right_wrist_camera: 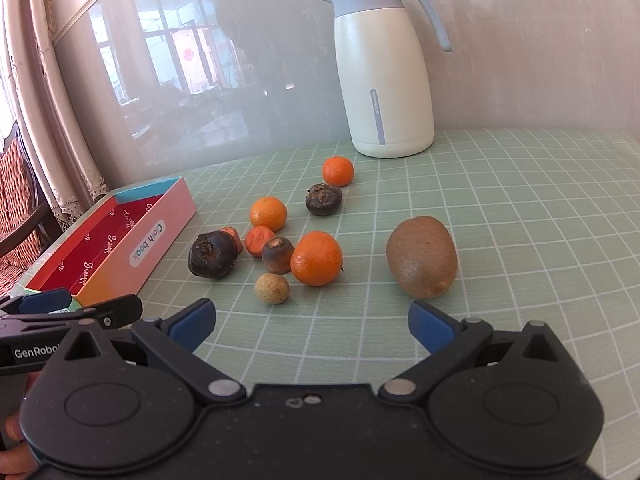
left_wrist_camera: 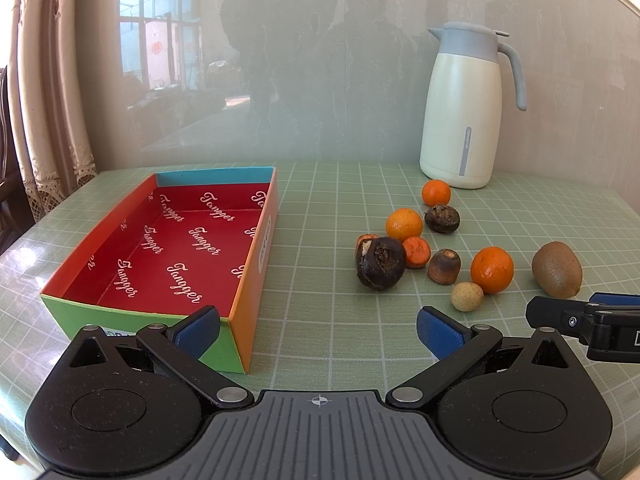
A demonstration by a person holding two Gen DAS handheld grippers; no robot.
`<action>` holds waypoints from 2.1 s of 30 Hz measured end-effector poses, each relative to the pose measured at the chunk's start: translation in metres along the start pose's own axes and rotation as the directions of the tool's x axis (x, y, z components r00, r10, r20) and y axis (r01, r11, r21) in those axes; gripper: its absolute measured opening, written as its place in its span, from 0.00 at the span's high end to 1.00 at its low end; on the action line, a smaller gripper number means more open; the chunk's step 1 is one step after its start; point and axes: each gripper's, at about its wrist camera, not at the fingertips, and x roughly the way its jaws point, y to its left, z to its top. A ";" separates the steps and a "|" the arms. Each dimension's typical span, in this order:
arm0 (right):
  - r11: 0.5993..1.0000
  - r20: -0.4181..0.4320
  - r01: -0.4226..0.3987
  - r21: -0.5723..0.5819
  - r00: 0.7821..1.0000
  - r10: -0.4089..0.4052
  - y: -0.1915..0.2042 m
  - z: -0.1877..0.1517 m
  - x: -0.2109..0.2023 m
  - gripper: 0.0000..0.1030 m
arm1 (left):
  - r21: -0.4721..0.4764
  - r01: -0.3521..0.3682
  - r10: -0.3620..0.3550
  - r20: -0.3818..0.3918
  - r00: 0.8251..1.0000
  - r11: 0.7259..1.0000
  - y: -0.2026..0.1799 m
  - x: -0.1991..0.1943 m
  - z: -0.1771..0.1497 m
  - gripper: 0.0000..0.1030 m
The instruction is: Organize fruits
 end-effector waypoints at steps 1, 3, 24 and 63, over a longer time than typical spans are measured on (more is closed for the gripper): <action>1.000 0.000 0.000 0.000 1.000 0.000 0.001 0.000 0.000 0.00 | -0.001 0.000 0.000 0.000 1.000 1.000 0.000 0.000 0.000 0.00; 1.000 0.000 0.000 0.000 1.000 0.000 0.000 0.000 -0.001 0.00 | -0.001 0.001 -0.001 0.000 1.000 1.000 0.000 0.000 0.000 0.00; 1.000 0.007 -0.002 0.010 1.000 0.002 -0.001 0.001 -0.002 0.00 | 0.004 -0.003 0.003 0.001 1.000 1.000 0.000 0.000 0.000 0.00; 0.984 0.170 -0.040 0.172 0.985 0.010 -0.047 0.017 -0.031 0.00 | 0.077 -0.016 0.019 -0.043 0.999 0.997 -0.017 0.038 0.006 0.00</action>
